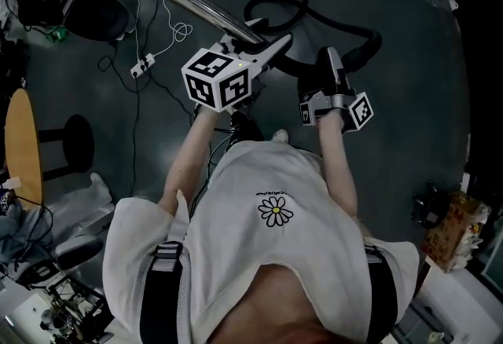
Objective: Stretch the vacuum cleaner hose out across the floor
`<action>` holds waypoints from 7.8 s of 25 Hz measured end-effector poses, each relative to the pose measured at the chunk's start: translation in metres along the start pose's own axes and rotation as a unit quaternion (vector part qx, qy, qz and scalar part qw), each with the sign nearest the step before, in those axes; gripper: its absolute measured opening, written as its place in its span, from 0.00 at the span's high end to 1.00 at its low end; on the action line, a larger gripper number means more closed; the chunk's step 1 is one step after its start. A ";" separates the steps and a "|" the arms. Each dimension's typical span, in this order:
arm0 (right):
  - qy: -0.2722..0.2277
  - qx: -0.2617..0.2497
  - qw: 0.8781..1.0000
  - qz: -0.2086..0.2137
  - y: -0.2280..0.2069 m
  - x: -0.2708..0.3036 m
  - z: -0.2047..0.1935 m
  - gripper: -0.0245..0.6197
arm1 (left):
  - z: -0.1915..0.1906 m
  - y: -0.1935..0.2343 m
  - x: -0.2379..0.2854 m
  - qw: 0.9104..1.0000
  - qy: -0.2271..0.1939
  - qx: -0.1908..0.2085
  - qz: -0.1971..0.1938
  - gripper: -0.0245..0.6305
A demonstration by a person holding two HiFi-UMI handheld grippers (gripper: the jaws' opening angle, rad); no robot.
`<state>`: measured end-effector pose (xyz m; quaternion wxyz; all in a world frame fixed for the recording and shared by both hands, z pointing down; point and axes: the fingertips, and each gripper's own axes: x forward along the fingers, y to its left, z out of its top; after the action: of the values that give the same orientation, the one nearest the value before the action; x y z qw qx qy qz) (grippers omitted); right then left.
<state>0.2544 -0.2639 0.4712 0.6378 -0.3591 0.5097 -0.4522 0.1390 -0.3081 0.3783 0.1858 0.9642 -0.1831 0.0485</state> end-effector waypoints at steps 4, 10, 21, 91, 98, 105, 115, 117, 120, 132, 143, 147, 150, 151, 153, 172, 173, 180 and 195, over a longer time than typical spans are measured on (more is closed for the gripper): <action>0.001 -0.050 0.999 0.009 0.023 0.016 0.016 0.80 | -0.015 0.000 0.000 0.994 0.032 -0.093 -0.038 0.59; 0.066 -0.196 0.978 -0.024 0.073 0.053 0.053 0.83 | -0.113 -0.020 -0.038 0.961 0.247 0.074 -0.103 0.60; 0.439 -0.881 0.144 -0.103 0.090 0.069 -0.049 0.83 | 0.020 0.034 -0.089 0.934 -0.071 0.327 0.123 0.60; 0.408 -0.722 0.559 0.004 0.118 -0.401 -0.182 0.58 | -0.165 -0.433 -0.389 0.937 -0.059 -0.184 -0.291 0.81; 0.490 -0.620 0.611 0.041 0.080 -0.463 -0.263 0.58 | -0.186 -0.503 -0.429 0.932 0.032 -0.097 -0.349 0.81; 0.537 -0.587 0.605 0.016 -0.002 -0.450 -0.316 0.58 | -0.175 -0.551 -0.459 0.919 0.044 -0.024 -0.390 0.81; 0.525 -0.625 0.575 -0.056 -0.007 -0.413 -0.312 0.73 | -0.189 -0.493 -0.470 0.970 0.064 0.016 -0.236 0.81; 0.478 -0.677 0.551 -0.093 0.011 -0.393 -0.274 0.73 | -0.185 -0.462 -0.474 0.984 0.036 -0.015 -0.172 0.81; 0.408 -0.755 0.494 -0.142 0.052 -0.369 -0.213 0.73 | -0.177 -0.417 -0.489 0.995 -0.014 -0.051 -0.086 0.78; 0.261 -0.947 0.157 -0.103 0.235 -0.322 -0.171 0.73 | -0.069 -0.385 -0.497 0.989 -0.132 0.030 -0.061 0.43; 0.170 -0.985 0.004 0.028 0.313 -0.293 -0.280 0.73 | -0.139 -0.451 -0.432 0.950 0.136 0.183 -0.213 0.42; 0.176 -0.980 -0.035 0.087 0.307 -0.301 -0.309 0.73 | -0.116 -0.467 -0.444 0.939 0.056 0.022 -0.339 0.42; 0.195 -0.971 -0.039 0.135 0.296 -0.320 -0.332 0.73 | -0.077 -0.458 -0.442 0.930 -0.032 -0.092 -0.354 0.42; 0.200 -0.968 -0.040 0.146 0.292 -0.326 -0.339 0.73 | -0.072 -0.456 -0.438 0.929 -0.038 -0.105 -0.353 0.42; 0.200 -0.966 -0.045 0.161 0.286 -0.335 -0.352 0.73 | -0.073 -0.459 -0.431 0.922 -0.024 -0.122 -0.368 0.42; 0.187 -0.952 0.023 0.241 0.275 -0.336 -0.395 0.69 | -0.114 -0.517 -0.453 0.857 0.047 -0.143 -0.492 0.58; 0.191 -0.954 0.048 0.224 0.279 -0.332 -0.383 0.62 | -0.114 -0.517 -0.455 0.858 0.044 -0.144 -0.491 0.58; 0.282 -0.803 0.504 0.146 0.319 -0.330 -0.298 0.43 | -0.108 -0.501 -0.456 0.875 0.012 -0.143 -0.462 0.59; 0.447 -0.062 0.878 0.159 0.294 -0.342 -0.396 0.43 | -0.103 -0.496 -0.455 0.876 0.005 -0.147 -0.460 0.59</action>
<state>-0.0943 0.1578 0.2244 0.3821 -0.0715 0.8179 -0.4242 -0.1017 0.3116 0.2309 0.3274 0.9011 0.2768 -0.0646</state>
